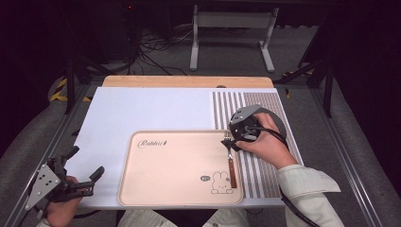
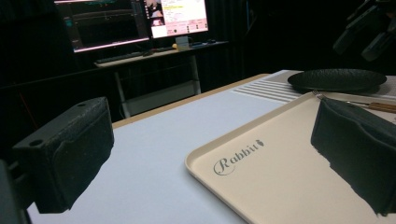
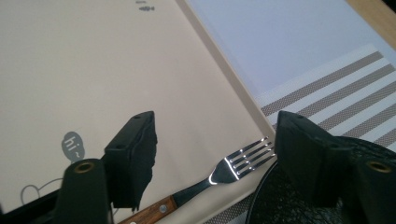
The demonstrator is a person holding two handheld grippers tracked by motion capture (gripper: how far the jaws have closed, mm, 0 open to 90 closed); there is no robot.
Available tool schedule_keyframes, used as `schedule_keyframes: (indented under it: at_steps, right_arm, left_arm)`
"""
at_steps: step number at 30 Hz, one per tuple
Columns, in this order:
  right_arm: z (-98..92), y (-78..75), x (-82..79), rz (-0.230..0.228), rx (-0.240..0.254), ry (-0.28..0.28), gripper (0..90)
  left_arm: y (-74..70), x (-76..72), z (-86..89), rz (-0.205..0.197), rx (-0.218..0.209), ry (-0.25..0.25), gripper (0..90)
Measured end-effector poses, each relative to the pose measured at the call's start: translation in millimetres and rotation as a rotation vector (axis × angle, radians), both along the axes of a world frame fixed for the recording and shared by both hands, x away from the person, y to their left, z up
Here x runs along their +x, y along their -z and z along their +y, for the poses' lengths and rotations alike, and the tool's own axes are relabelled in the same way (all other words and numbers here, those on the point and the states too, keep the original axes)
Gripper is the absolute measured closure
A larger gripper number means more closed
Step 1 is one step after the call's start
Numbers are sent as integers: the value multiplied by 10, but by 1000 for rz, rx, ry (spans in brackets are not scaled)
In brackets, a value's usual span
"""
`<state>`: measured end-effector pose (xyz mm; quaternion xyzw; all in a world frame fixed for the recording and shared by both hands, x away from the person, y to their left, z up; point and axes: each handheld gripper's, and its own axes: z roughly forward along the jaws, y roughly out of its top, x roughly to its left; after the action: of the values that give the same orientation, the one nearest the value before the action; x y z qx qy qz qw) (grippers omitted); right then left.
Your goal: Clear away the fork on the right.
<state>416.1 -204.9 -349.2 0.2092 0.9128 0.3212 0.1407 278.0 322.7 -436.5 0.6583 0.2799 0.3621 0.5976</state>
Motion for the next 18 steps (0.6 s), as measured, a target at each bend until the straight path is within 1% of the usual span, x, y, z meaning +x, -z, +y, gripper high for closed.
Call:
schedule_keyframes:
  at_steps: [2,7,9,13,15,18]
  right_arm:
    - [-61,-33,-51,-23,21,4,237]
    - [-207,-91,-152,-59,64,24,120]
    - [-254,-99,-188,-77,76,30,106]
    - [-331,-106,-256,-97,110,43,58]
    - [-427,-103,-309,-130,137,56,38]
    - [-565,-78,-364,-155,159,55,34]
  left_arm:
    - [1,0,-2,1,2,0,0]
    - [4,2,-8,3,2,1,1]
    - [7,4,-7,6,3,2,1]
    - [10,7,-11,7,2,2,0]
    - [11,8,-13,9,4,4,1]
    - [10,7,-14,9,3,2,0]
